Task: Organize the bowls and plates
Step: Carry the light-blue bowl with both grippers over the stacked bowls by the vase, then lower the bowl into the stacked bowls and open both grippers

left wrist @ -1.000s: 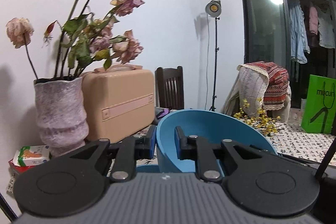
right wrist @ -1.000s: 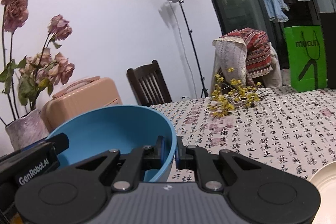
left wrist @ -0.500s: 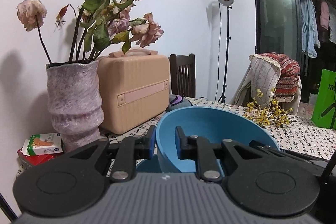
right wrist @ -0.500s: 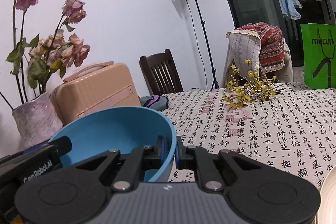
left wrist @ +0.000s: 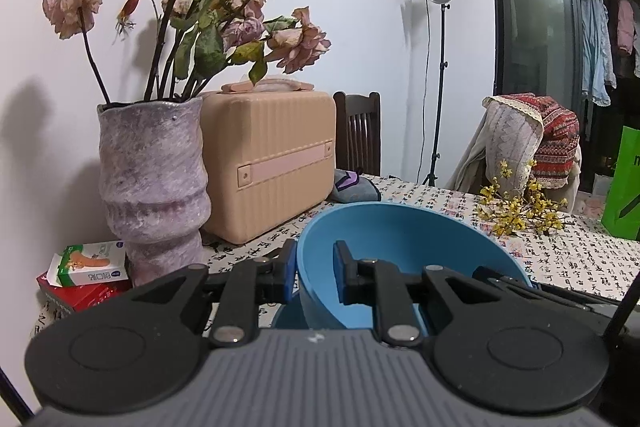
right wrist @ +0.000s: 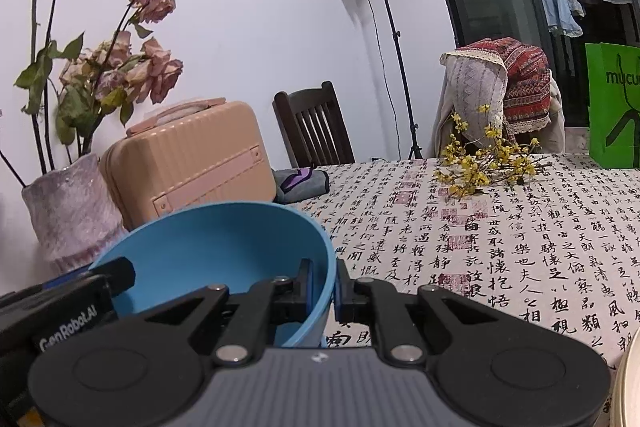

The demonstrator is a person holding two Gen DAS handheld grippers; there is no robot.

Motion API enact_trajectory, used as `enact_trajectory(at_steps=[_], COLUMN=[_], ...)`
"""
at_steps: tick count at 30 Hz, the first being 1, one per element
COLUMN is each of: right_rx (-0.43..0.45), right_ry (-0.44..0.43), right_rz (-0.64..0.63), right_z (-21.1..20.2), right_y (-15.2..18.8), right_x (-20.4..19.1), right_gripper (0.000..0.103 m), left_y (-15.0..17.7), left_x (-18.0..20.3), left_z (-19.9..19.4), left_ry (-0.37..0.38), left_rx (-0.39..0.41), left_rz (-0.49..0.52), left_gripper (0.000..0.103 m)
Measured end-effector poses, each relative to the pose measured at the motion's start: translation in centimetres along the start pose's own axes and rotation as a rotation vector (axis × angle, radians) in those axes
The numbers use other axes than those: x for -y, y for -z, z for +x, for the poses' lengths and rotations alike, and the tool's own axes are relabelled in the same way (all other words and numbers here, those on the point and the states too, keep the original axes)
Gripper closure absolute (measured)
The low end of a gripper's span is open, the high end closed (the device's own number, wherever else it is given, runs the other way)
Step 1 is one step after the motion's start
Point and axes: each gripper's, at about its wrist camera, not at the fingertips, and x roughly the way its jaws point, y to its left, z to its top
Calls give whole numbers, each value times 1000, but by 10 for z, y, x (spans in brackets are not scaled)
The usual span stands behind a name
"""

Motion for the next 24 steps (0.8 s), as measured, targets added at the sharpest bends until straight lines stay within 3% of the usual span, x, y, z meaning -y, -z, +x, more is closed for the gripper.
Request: enact_trajectory(at_steps=[24], right_rx=[-38], right_ry=[20], right_rz=[-88], right_z=[18], right_y=[28], right_x=[-13], right_gripper=[93], left_y=[28], left_x=[-12], left_z=[19], left_ry=[-14], left_rx=[-68], left_rz=[26], left_gripper=[84])
